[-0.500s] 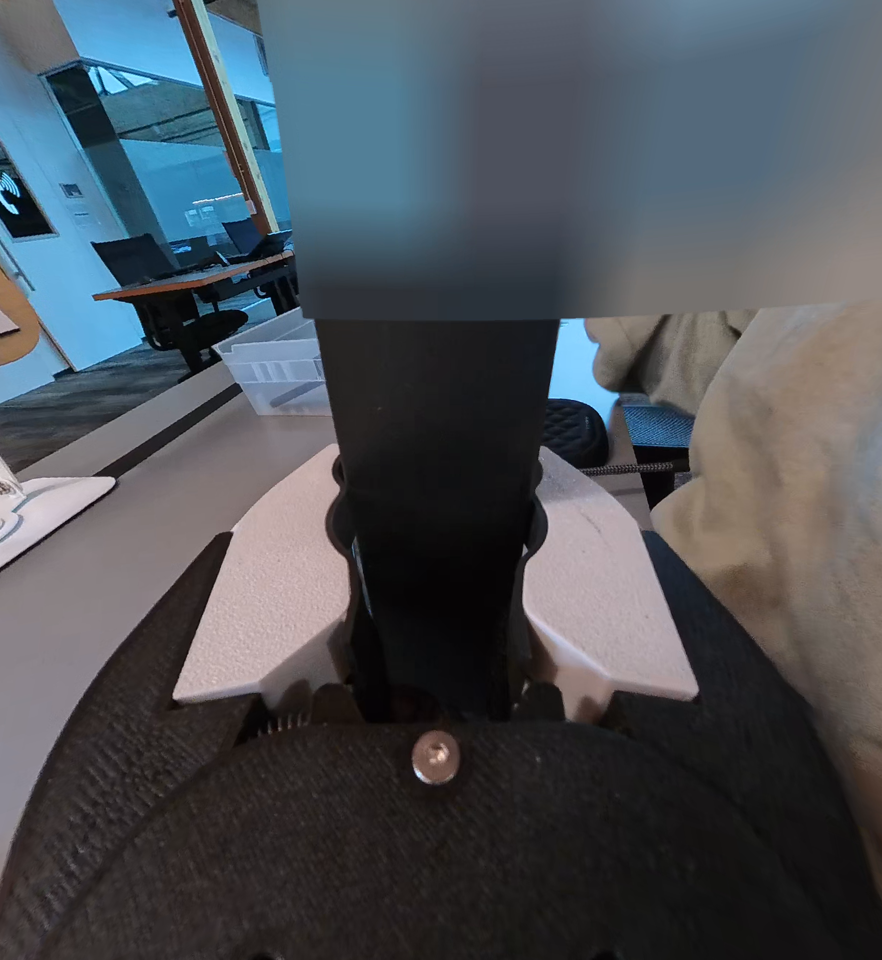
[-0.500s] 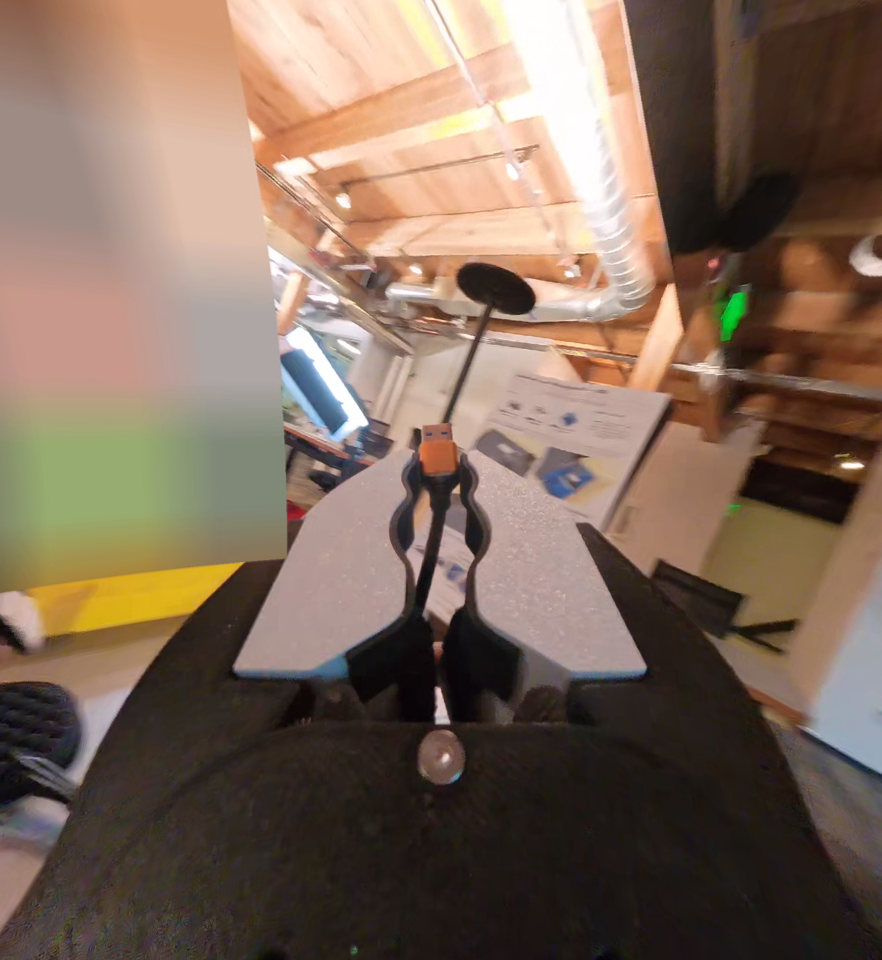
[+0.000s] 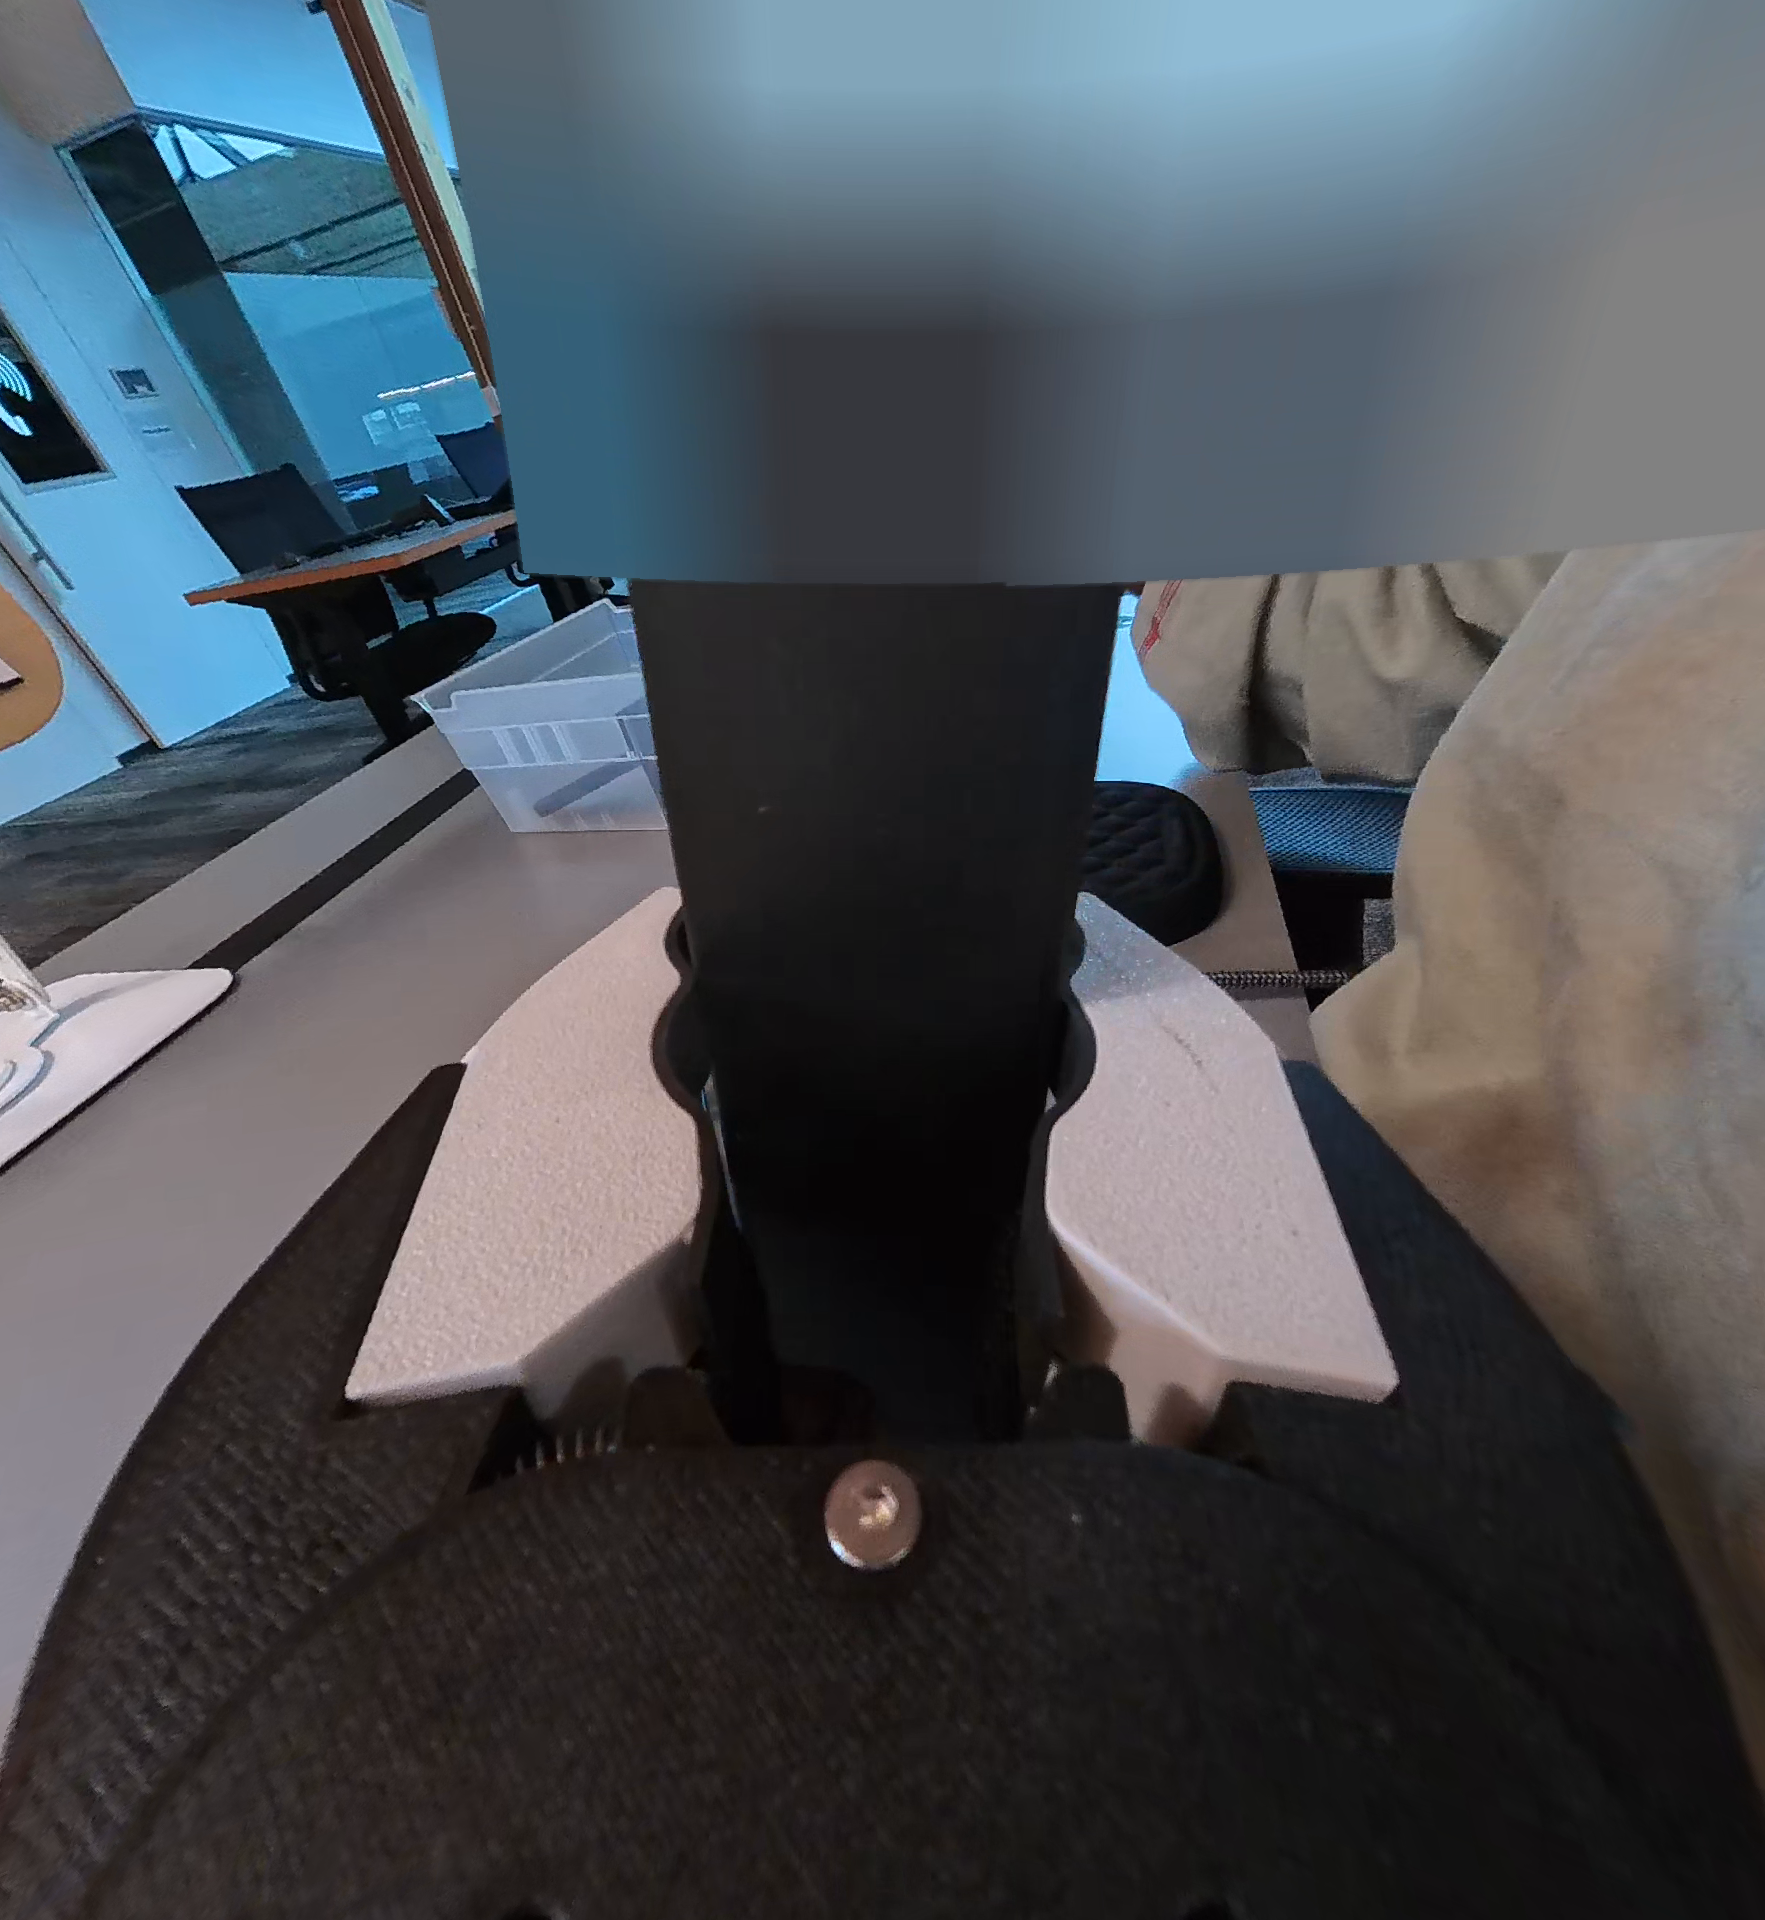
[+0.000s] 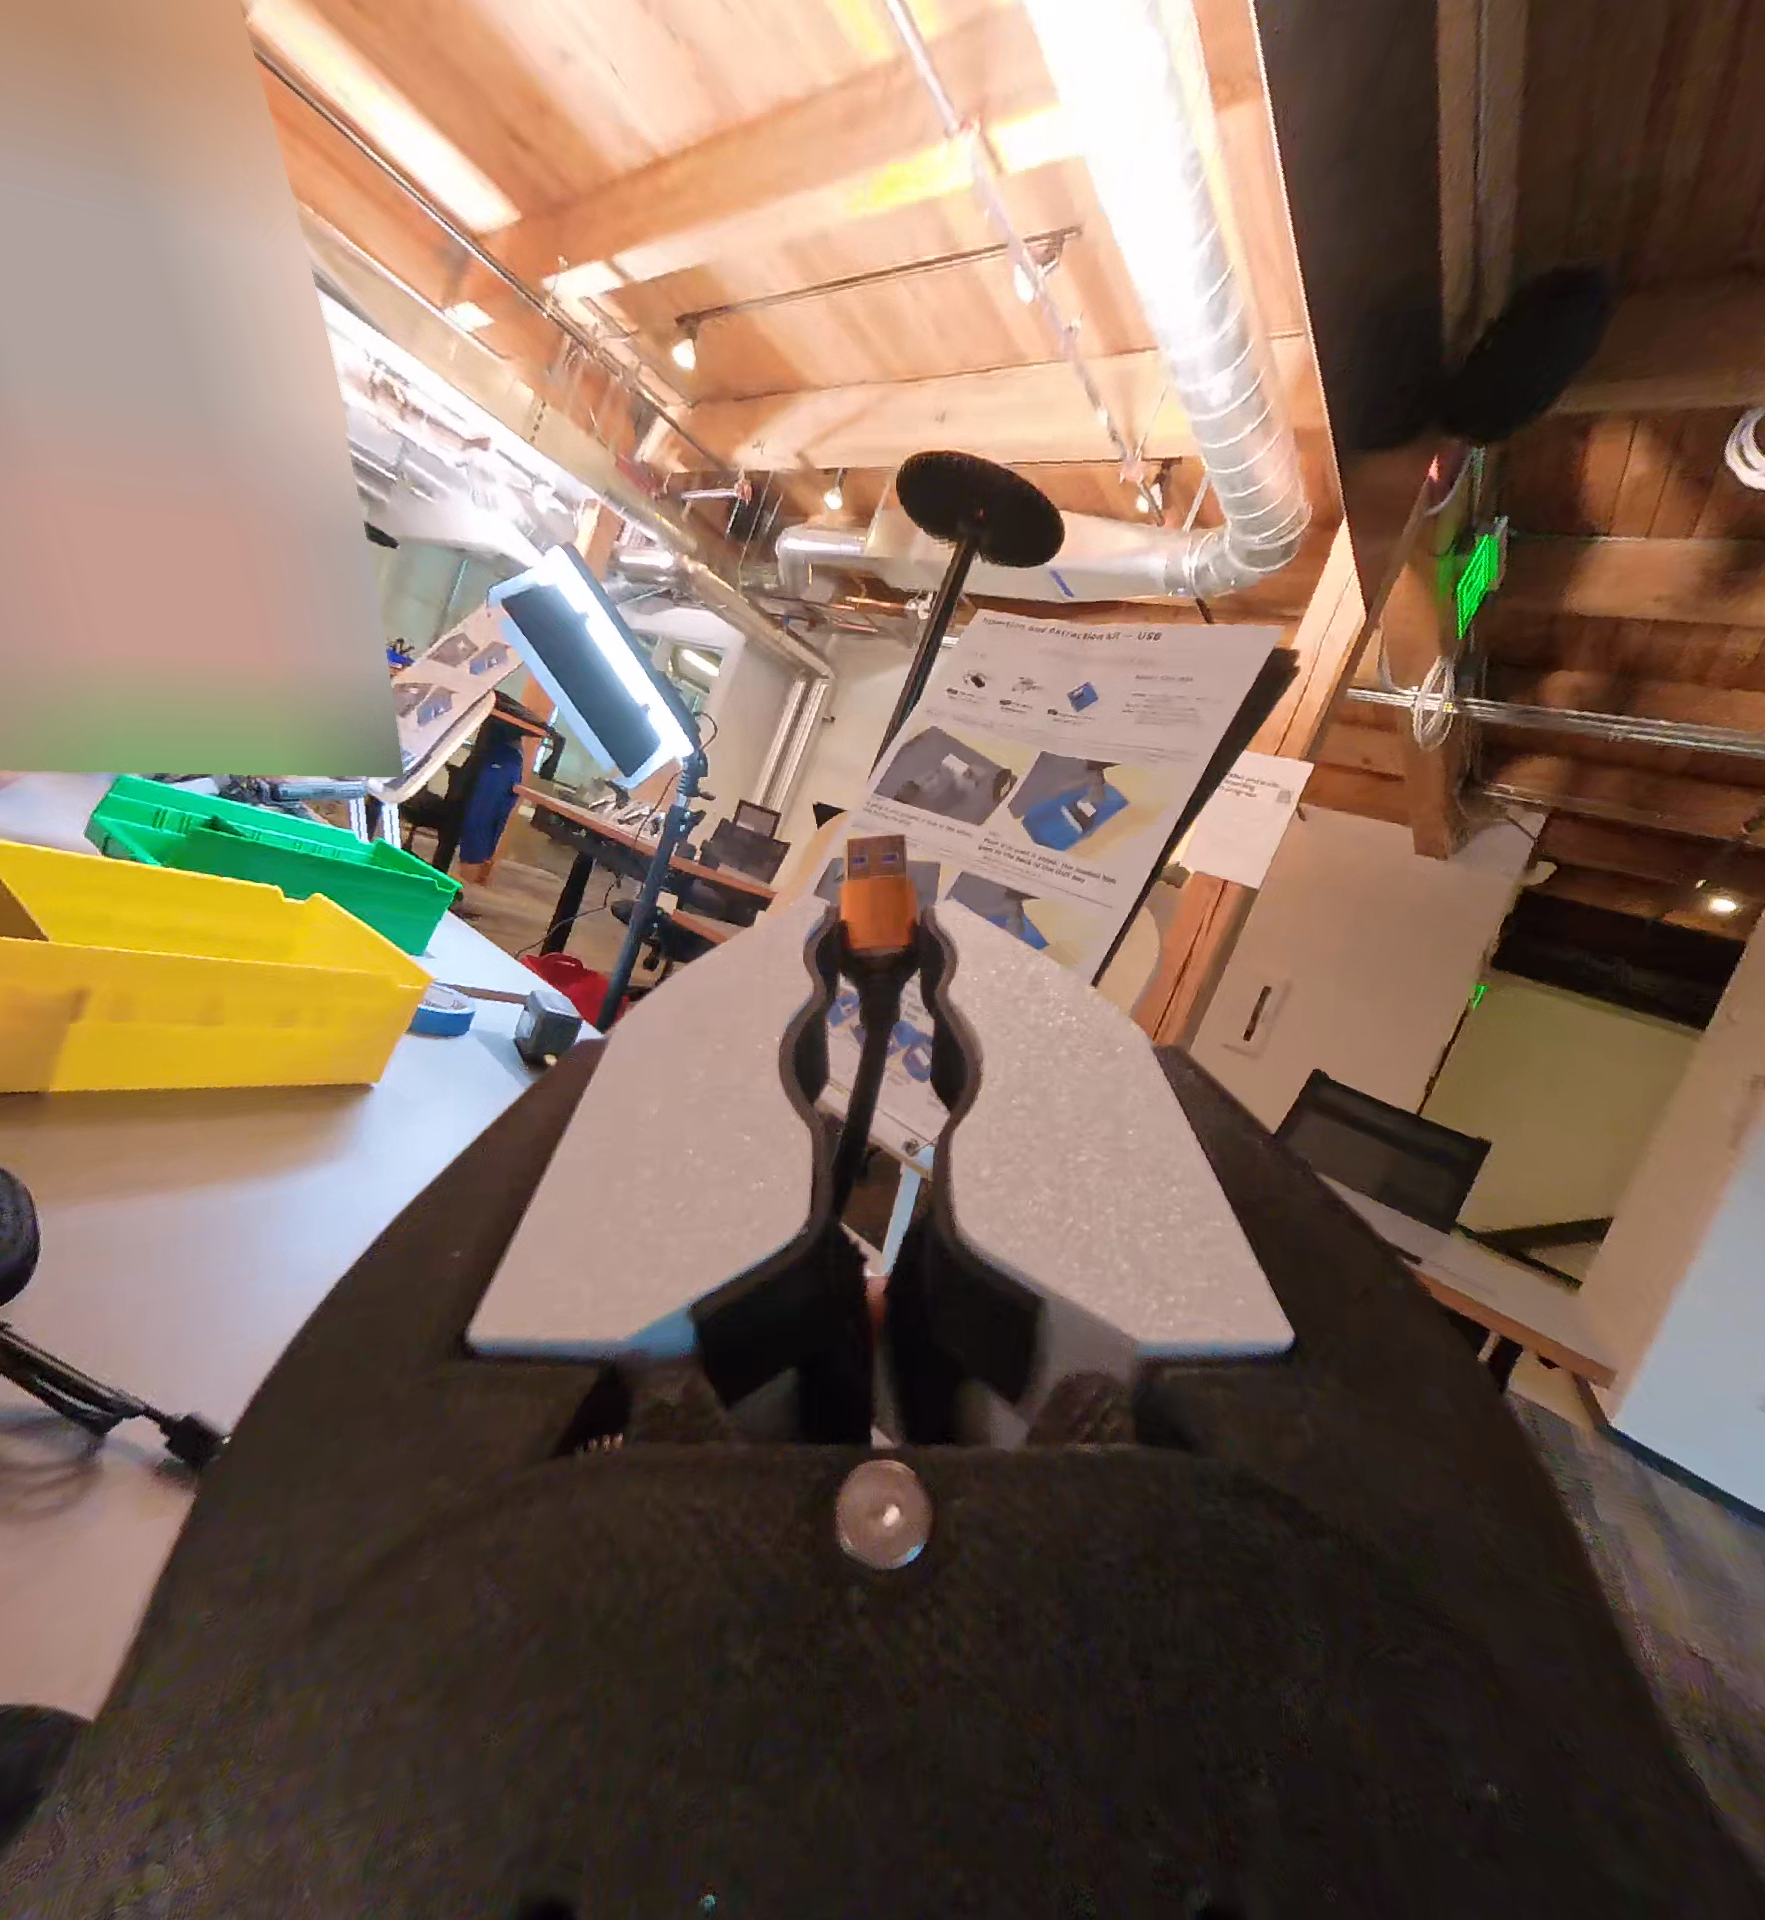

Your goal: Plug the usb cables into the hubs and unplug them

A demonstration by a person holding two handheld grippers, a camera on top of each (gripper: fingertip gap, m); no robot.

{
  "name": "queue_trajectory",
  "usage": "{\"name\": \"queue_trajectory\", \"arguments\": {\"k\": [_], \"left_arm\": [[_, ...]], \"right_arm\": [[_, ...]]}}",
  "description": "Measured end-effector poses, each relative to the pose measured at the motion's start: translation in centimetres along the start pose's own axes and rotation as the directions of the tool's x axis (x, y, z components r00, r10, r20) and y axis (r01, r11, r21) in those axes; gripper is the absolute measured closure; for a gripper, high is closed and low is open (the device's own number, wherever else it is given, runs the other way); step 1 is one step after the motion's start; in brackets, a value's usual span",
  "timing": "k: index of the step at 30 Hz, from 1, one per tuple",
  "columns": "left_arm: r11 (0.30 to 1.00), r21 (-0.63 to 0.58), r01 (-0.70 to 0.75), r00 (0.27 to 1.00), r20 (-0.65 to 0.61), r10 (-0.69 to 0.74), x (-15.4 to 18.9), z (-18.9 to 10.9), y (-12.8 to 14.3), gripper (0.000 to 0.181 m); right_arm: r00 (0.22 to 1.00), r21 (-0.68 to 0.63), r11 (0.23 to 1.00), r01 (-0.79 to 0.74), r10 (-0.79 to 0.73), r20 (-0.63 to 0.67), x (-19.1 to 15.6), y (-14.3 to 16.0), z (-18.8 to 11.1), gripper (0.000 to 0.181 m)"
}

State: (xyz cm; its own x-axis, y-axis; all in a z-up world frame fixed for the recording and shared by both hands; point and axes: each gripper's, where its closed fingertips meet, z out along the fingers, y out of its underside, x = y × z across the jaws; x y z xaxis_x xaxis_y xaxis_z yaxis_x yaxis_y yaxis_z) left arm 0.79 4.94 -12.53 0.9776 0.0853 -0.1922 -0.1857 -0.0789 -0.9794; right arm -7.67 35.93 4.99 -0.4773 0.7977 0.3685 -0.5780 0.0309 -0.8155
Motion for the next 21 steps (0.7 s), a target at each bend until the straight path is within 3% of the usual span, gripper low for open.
{"name": "queue_trajectory", "arguments": {"k": [4, 9, 11, 14, 18, 21], "left_arm": [[1.000, 0.007, 0.003, 1.000, -0.003, -0.003, 0.0, 0.1, 0.0, 0.118], [1.000, 0.014, -0.001, 1.000, -0.005, 0.001, 0.1, 0.2, -0.1, 0.118], [1.000, 0.012, -0.003, 1.000, -0.006, 0.003, 0.1, 0.2, -0.1, 0.118], [1.000, 0.016, -0.004, 1.000, -0.008, 0.004, 0.1, 0.2, -0.1, 0.118], [1.000, 0.015, -0.004, 1.000, -0.009, 0.004, 0.1, 0.4, -0.1, 0.118], [1.000, 0.016, -0.002, 1.000, -0.008, 0.003, 0.1, 0.4, -0.1, 0.118]], "right_arm": [[0.999, -0.031, 0.999, 0.007, -0.006, 0.033, -0.4, 0.5, 0.2, 0.167], [0.994, -0.368, 0.925, 0.091, -0.061, 0.093, -1.9, 7.2, -1.0, 0.167], [0.995, -0.541, 0.840, 0.047, 0.006, 0.096, -2.8, 11.2, -2.5, 0.167], [0.988, -0.744, 0.660, -0.108, 0.155, -0.007, -3.9, 17.0, -5.5, 0.167], [0.960, -0.857, 0.455, -0.243, 0.237, -0.146, -4.4, 21.6, -8.2, 0.167], [0.964, -0.922, 0.325, -0.211, 0.224, -0.142, -4.9, 23.8, -9.2, 0.162]]}}
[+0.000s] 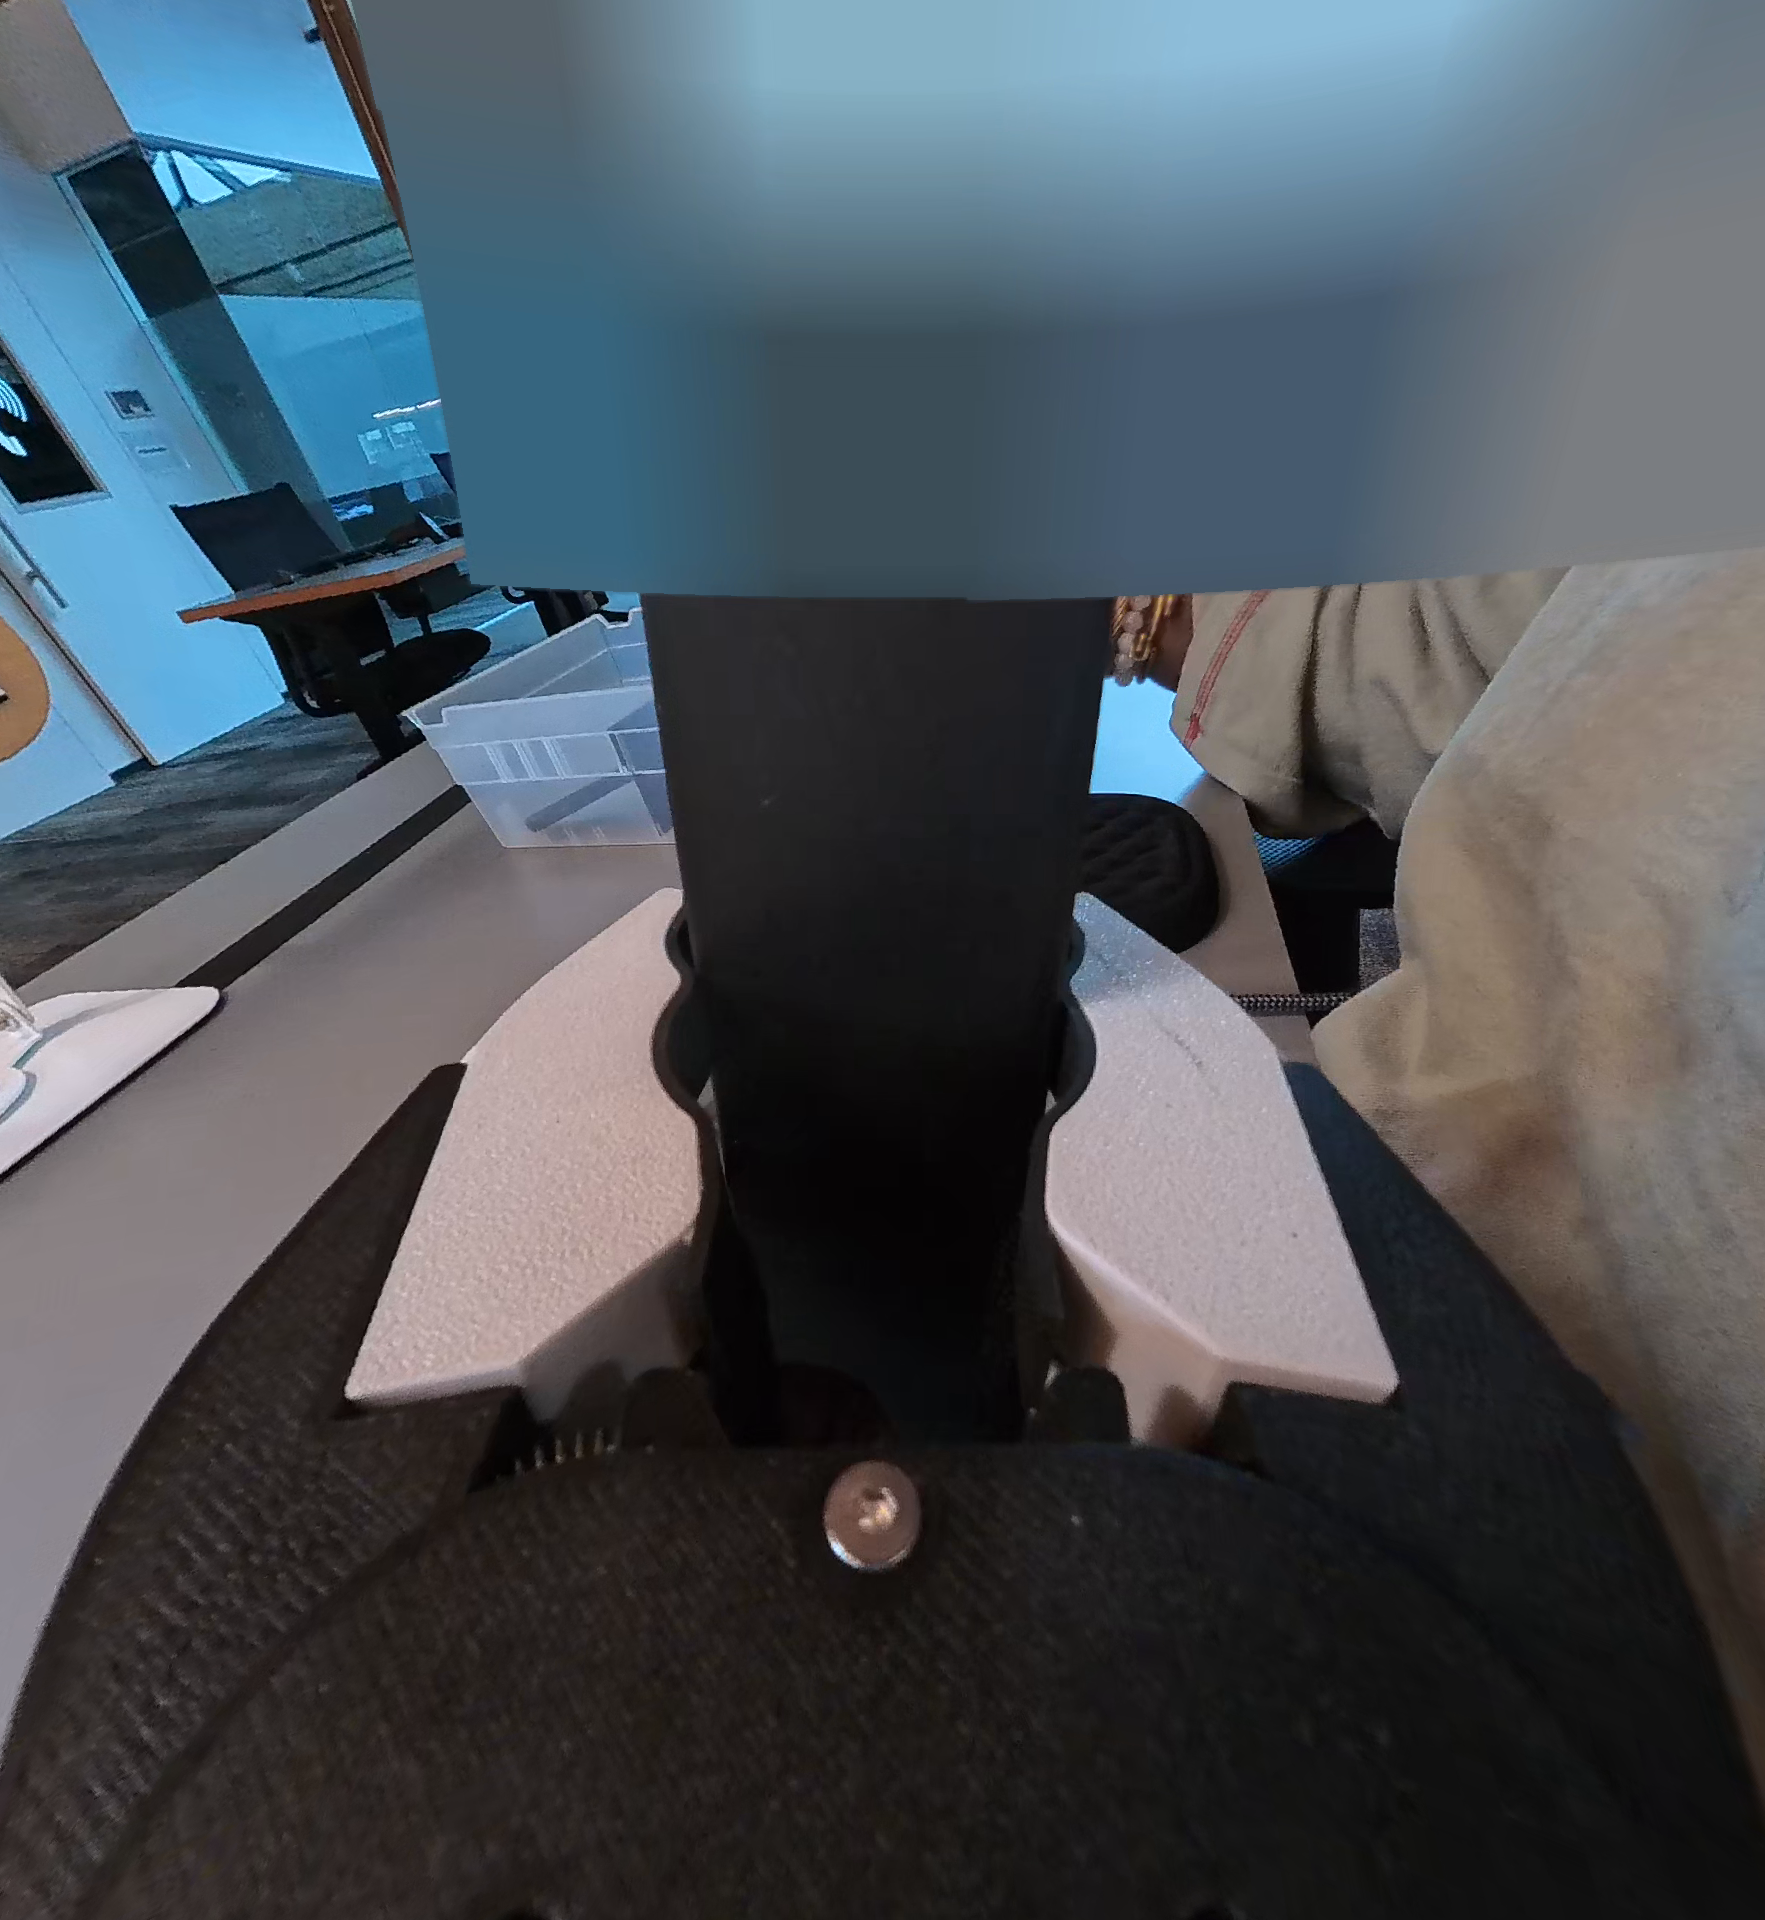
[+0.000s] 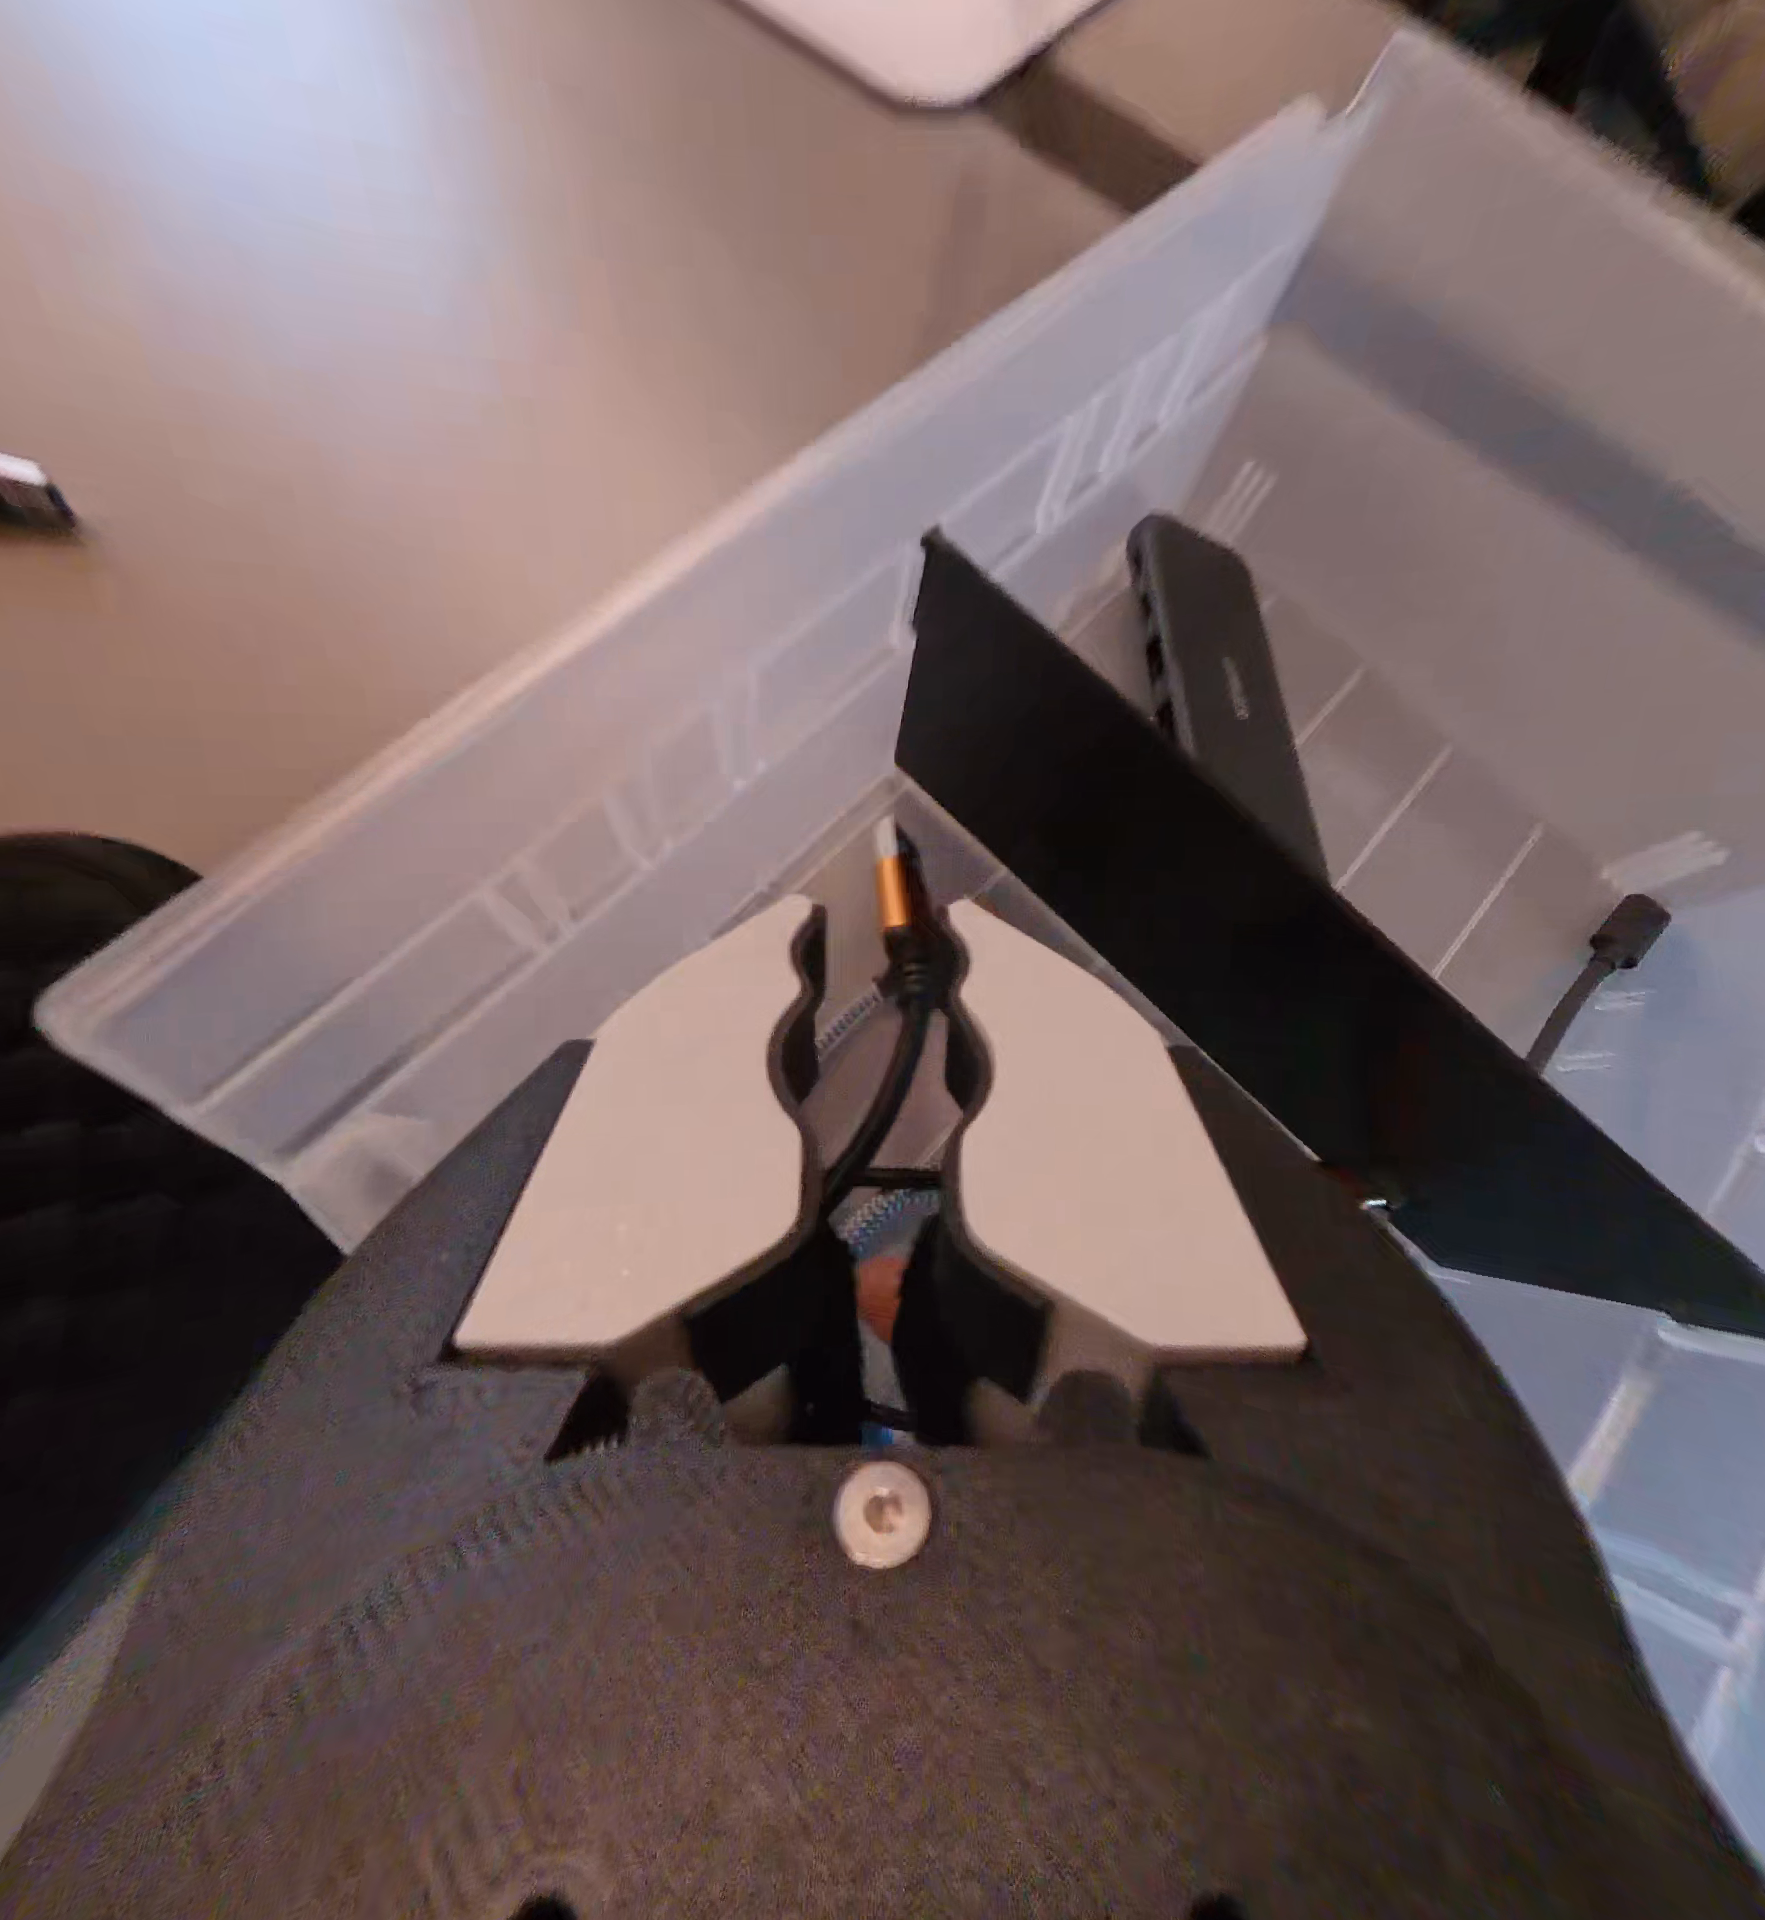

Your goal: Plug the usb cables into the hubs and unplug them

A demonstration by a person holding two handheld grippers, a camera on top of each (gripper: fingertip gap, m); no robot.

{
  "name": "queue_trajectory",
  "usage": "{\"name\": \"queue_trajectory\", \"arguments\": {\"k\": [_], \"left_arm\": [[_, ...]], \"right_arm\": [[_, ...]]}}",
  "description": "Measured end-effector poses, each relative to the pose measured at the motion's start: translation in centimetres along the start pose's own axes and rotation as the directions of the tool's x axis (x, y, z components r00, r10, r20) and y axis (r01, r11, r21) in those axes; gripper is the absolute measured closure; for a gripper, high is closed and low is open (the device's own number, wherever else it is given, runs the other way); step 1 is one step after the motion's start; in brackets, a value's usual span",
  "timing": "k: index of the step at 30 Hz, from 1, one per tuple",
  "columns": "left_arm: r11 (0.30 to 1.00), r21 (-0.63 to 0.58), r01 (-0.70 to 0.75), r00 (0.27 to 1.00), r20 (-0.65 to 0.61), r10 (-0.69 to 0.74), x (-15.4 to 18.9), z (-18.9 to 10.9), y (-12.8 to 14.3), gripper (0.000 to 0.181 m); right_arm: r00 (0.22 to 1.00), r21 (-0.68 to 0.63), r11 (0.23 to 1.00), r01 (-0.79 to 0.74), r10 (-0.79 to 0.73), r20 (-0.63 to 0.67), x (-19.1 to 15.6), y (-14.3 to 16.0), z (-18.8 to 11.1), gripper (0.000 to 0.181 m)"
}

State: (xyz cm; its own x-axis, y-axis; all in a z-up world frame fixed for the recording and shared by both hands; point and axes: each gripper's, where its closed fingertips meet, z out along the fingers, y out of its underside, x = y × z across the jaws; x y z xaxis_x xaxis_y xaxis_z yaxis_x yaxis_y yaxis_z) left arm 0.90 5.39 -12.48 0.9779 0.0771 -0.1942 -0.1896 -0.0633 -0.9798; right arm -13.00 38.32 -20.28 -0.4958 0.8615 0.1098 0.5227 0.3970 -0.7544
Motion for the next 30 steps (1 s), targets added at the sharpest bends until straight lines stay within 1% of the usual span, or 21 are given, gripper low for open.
{"name": "queue_trajectory", "arguments": {"k": [2, 5, 8, 10, 14, 16, 18, 19, 20, 21, 23, 24, 25, 26, 27, 28, 30], "left_arm": [[1.000, 0.003, 0.003, 1.000, 0.000, -0.003, 0.0, 0.0, 0.0, 0.118], [1.000, 0.009, 0.006, 1.000, 0.000, -0.006, -0.1, 0.0, -0.1, 0.118], [1.000, 0.015, 0.010, 1.000, 0.000, -0.010, -0.1, -0.1, -0.1, 0.118], [1.000, 0.017, 0.010, 1.000, 0.000, -0.010, -0.1, -0.1, -0.1, 0.118], [1.000, 0.023, 0.010, 1.000, 0.000, -0.010, -0.1, -0.1, -0.1, 0.118], [1.000, 0.026, 0.011, 1.000, 0.000, -0.011, -0.1, -0.1, -0.1, 0.118], [0.999, 0.031, 0.015, 1.000, 0.000, -0.015, -0.2, 0.0, -0.2, 0.118], [0.999, 0.035, 0.019, 1.000, 0.000, -0.019, -0.2, 0.0, -0.2, 0.118], [0.999, 0.039, 0.024, 1.000, 0.000, -0.024, -0.3, 0.0, -0.2, 0.118], [0.999, 0.042, 0.027, 1.000, -0.001, -0.027, -0.4, -0.1, -0.2, 0.118], [0.998, 0.053, 0.039, 0.999, -0.002, -0.038, -0.5, -0.3, -0.3, 0.118], [0.997, 0.058, 0.046, 0.999, -0.002, -0.046, -0.6, -0.3, -0.3, 0.118], [0.997, 0.063, 0.051, 0.999, -0.004, -0.051, -0.7, -0.4, -0.4, 0.118], [0.996, 0.066, 0.054, 0.999, -0.007, -0.054, -0.7, -0.4, -0.4, 0.118], [0.996, 0.068, 0.055, 0.998, -0.010, -0.054, -0.7, -0.5, -0.4, 0.118], [0.996, 0.068, 0.055, 0.998, -0.013, -0.054, -0.7, -0.5, -0.4, 0.118], [0.996, 0.068, 0.054, 0.998, -0.017, -0.053, -0.7, -0.5, -0.4, 0.118]], "right_arm": [[0.998, -0.073, 0.995, 0.062, -0.063, -0.003, -0.2, 0.5, 0.7, 0.150], [0.990, -0.083, 0.987, 0.135, -0.138, -0.032, -0.1, -0.1, 0.7, 0.140], [0.989, 0.004, 0.994, 0.111, -0.111, -0.098, 1.1, -1.9, -0.7, 0.141], [0.987, 0.044, 0.994, 0.104, -0.097, -0.127, 1.7, -2.6, -1.8, 0.150], [0.984, -0.008, 0.993, 0.116, -0.116, -0.135, 2.3, -1.6, -2.8, 0.153], [0.988, 0.025, 0.993, 0.118, -0.114, -0.104, 1.6, -1.9, -3.0, 0.155], [0.992, 0.119, 0.987, 0.109, -0.102, -0.068, 0.2, -3.3, -3.6, 0.156], [0.993, 0.202, 0.972, 0.121, -0.118, -0.028, -1.3, -4.7, -4.1, 0.154], [0.988, 0.308, 0.941, 0.140, -0.154, 0.024, -3.4, -6.4, -4.9, 0.151], [0.975, 0.422, 0.893, 0.158, -0.209, 0.077, -6.1, -8.3, -5.9, 0.148], [0.915, 0.611, 0.772, 0.178, -0.358, 0.186, -13.0, -11.2, -7.8, 0.148], [0.863, 0.676, 0.716, 0.174, -0.441, 0.245, -17.0, -12.1, -8.3, 0.148], [0.795, 0.718, 0.676, 0.167, -0.523, 0.308, -21.1, -12.4, -8.4, 0.145], [0.713, 0.733, 0.658, 0.172, -0.597, 0.368, -25.0, -12.2, -8.1, 0.140], [0.630, 0.727, 0.656, 0.204, -0.656, 0.415, -28.5, -11.4, -7.4, 0.135], [0.567, 0.710, 0.657, 0.254, -0.696, 0.441, -31.2, -10.7, -6.3, 0.133], [0.497, 0.688, 0.648, 0.328, -0.737, 0.458, -34.9, -9.8, -4.0, 0.134]]}}
